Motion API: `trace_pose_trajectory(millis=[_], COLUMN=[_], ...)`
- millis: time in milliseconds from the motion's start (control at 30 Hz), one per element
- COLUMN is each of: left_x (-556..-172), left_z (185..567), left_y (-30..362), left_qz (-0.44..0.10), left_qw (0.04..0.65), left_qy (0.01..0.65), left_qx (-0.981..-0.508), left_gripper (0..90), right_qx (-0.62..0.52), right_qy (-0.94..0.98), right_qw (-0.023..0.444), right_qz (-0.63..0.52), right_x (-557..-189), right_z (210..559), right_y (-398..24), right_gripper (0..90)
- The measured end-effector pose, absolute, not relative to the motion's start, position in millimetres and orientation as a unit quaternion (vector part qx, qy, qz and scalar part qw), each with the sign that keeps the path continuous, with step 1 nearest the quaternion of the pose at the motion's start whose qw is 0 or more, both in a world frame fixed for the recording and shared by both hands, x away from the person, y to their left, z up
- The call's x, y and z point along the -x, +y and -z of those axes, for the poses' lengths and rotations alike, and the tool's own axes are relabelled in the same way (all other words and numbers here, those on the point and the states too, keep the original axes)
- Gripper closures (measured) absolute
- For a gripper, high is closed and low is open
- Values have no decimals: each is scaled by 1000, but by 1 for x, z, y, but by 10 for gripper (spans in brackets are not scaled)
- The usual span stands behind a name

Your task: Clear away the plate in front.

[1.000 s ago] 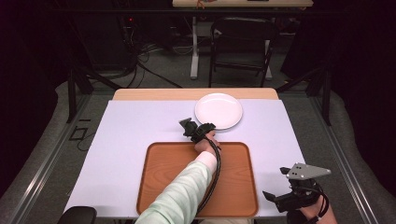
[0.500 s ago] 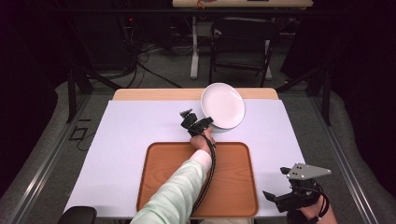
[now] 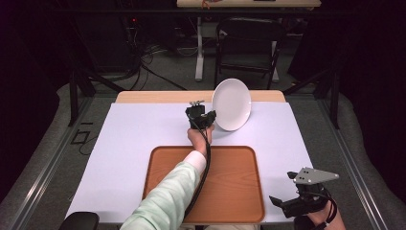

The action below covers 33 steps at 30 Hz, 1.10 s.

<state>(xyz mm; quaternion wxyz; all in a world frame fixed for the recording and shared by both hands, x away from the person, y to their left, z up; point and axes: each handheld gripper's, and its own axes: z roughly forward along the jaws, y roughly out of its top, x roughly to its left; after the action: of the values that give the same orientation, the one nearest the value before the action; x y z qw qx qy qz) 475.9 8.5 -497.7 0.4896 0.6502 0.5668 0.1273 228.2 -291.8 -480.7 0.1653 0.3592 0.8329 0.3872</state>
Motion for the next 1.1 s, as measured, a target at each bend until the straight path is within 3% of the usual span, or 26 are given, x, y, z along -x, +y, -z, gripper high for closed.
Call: trace_pose_trajectory(millis=[433, 1100], left_x=[-482, -437], left_z=[484, 422], left_y=[31, 81], left_qz=[-81, -83], left_qw=[500, 551], left_qy=[539, 443], left_qx=[-673, -703], left_gripper=[875, 875], right_qx=[-424, -446], right_qy=[808, 789], right_qw=[129, 105], right_qz=[-389, -410], right_x=[-252, -369], right_z=[474, 469], right_y=[-291, -246], right_gripper=[3, 43])
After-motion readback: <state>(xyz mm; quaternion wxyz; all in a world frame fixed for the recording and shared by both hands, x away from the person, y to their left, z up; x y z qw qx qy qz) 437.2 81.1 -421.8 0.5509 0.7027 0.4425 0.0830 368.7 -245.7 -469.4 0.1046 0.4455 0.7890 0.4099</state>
